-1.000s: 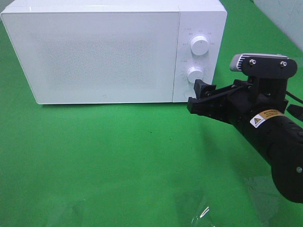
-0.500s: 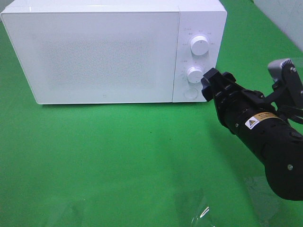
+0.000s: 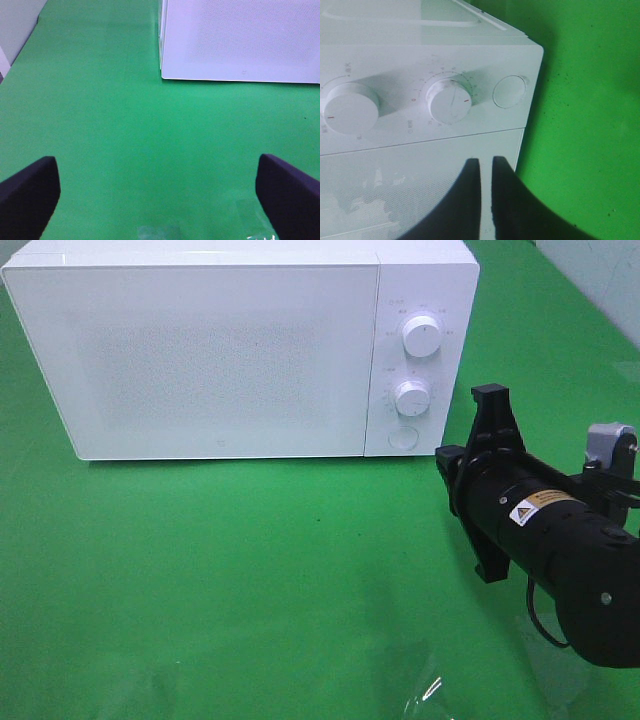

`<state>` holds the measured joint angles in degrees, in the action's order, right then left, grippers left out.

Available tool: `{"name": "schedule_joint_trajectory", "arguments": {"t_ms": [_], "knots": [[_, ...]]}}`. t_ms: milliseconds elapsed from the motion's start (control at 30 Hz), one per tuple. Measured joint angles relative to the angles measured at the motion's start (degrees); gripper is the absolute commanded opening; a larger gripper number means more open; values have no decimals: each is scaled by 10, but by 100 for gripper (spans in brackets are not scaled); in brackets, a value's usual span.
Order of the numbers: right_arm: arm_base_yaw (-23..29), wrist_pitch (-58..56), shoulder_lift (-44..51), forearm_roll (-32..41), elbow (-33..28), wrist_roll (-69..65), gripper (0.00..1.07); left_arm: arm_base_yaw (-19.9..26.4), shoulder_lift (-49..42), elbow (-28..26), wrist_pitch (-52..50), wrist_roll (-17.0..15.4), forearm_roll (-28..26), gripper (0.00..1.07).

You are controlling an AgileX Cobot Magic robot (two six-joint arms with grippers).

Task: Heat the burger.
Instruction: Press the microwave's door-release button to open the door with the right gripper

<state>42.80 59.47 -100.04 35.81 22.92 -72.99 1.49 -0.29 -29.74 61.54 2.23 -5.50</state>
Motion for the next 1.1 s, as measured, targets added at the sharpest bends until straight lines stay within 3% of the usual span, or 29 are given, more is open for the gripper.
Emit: {"name": "schedule_joint_trajectory", "arguments": {"t_ms": [233, 467, 1100], "knots": [[0, -22, -2, 1, 1, -18, 0, 0, 0, 0, 0, 0, 0, 99], [-3, -34, -34, -24, 40, -51, 0, 0, 0, 0, 0, 0, 0, 99], [-92, -96, -135, -96, 166, -108, 0, 0, 0, 0, 0, 0, 0, 99]]}}
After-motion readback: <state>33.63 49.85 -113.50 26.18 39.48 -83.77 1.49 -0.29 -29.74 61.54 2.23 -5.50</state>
